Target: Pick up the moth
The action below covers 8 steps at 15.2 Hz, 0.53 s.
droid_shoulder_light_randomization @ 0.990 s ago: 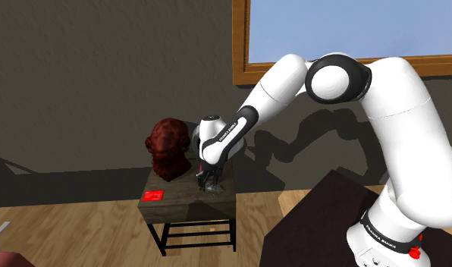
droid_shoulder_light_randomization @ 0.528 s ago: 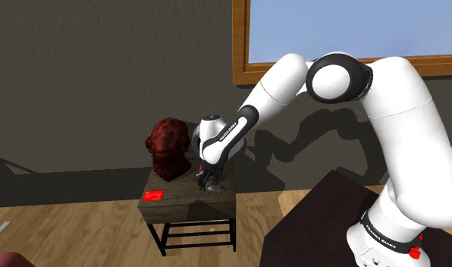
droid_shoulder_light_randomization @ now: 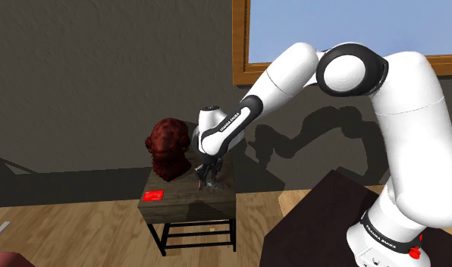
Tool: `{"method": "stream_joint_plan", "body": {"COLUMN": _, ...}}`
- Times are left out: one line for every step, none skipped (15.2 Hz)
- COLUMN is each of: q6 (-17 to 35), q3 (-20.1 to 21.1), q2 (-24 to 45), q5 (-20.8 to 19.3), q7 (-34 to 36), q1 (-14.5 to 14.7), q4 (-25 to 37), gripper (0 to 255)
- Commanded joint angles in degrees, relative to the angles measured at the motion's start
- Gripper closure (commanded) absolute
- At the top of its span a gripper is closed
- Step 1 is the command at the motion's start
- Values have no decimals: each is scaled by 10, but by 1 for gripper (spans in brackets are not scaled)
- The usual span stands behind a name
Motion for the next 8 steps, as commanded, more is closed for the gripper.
{"method": "stream_joint_plan", "body": {"q6": -9, "q3": 2, "q2": -12, "q5": 2, "q7": 0, "q1": -2, "q4": -3, "gripper": 255}}
{"method": "stream_joint_plan", "body": {"q6": -15, "q3": 3, "q2": -18, "q5": 3, "q7": 0, "q1": -3, "q4": -4, "gripper": 255}}
{"method": "stream_joint_plan", "body": {"q6": -20, "q3": 4, "q2": -24, "q5": 4, "q7": 0, "q1": -4, "q4": -4, "gripper": 255}}
{"method": "stream_joint_plan", "body": {"q6": -25, "q3": 5, "q2": -30, "q5": 5, "q7": 0, "q1": -5, "q4": -5, "gripper": 255}}
{"method": "stream_joint_plan", "body": {"q6": -31, "q3": 6, "q2": -36, "q5": 6, "q7": 1, "q1": -6, "q4": -5, "gripper": 255}}
{"method": "stream_joint_plan", "body": {"q6": -36, "q3": 7, "q2": -42, "q5": 7, "q7": 1, "q1": -6, "q4": -5, "gripper": 255}}
{"method": "stream_joint_plan", "body": {"q6": -37, "q3": 7, "q2": -43, "q5": 8, "q7": 1, "q1": -6, "q4": -5, "gripper": 255}}
{"method": "stream_joint_plan", "body": {"q6": -37, "q3": 7, "q2": -43, "q5": 8, "q7": 1, "q1": -6, "q4": -5, "gripper": 255}}
